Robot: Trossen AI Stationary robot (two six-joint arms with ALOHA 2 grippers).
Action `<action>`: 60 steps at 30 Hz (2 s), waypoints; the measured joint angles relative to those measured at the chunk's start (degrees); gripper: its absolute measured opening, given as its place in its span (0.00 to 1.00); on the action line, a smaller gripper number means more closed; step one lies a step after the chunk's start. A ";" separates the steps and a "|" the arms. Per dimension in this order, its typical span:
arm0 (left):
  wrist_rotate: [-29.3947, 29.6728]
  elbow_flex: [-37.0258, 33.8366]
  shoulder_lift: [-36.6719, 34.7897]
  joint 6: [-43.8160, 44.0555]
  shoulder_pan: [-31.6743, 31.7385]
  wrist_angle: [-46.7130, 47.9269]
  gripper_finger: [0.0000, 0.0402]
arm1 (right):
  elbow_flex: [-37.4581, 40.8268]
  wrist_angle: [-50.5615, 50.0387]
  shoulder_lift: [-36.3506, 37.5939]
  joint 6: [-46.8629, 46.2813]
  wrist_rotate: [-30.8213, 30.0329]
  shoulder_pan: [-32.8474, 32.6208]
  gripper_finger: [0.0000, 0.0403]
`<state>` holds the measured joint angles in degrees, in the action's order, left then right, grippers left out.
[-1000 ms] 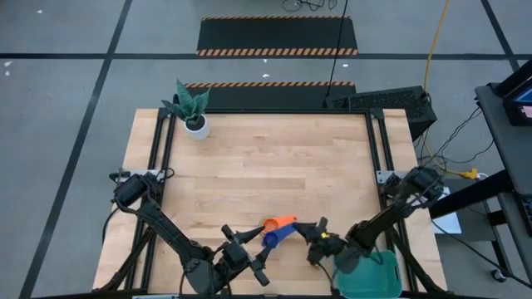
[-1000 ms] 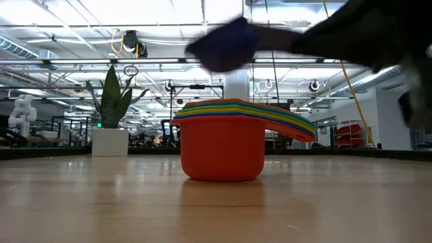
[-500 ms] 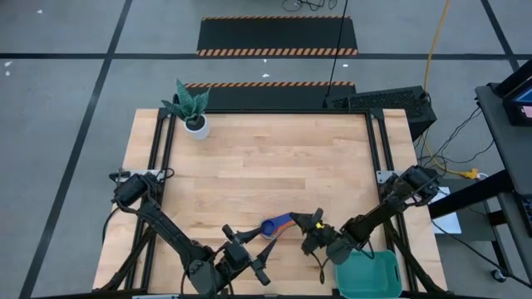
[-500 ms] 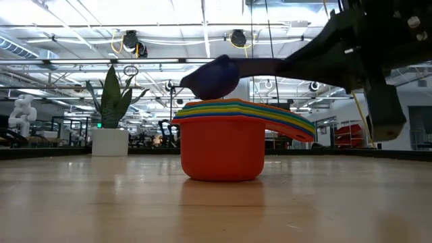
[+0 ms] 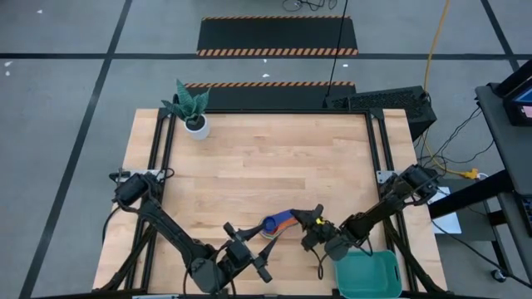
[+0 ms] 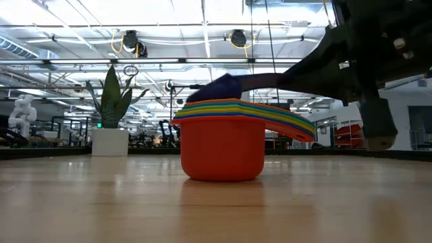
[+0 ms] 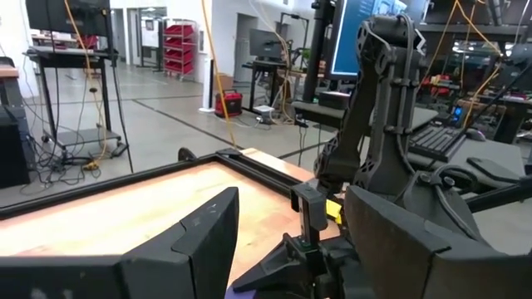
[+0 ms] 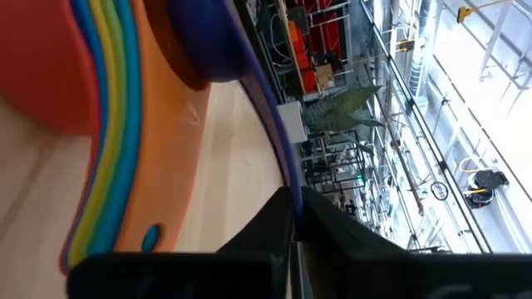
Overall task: Nest measuring cups in basket
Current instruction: Stack the dark blue measuring cup on top of the orange measuring cup
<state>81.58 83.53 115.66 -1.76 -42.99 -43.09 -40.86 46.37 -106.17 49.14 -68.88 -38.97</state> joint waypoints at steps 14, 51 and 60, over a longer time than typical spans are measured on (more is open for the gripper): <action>-4.30 0.00 0.00 1.35 1.40 0.00 0.56 | 0.00 -0.13 0.00 -0.54 0.02 -0.12 0.28; -6.33 0.00 0.02 3.61 1.62 0.00 0.56 | 0.04 -19.99 4.08 -14.54 1.95 -1.65 0.28; -6.63 0.00 0.02 3.80 1.78 0.00 0.56 | 0.07 -38.45 13.07 -29.07 9.61 -1.58 0.28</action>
<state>74.95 83.53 115.68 2.04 -41.21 -43.09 -40.80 7.92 -93.10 20.07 -59.28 -40.56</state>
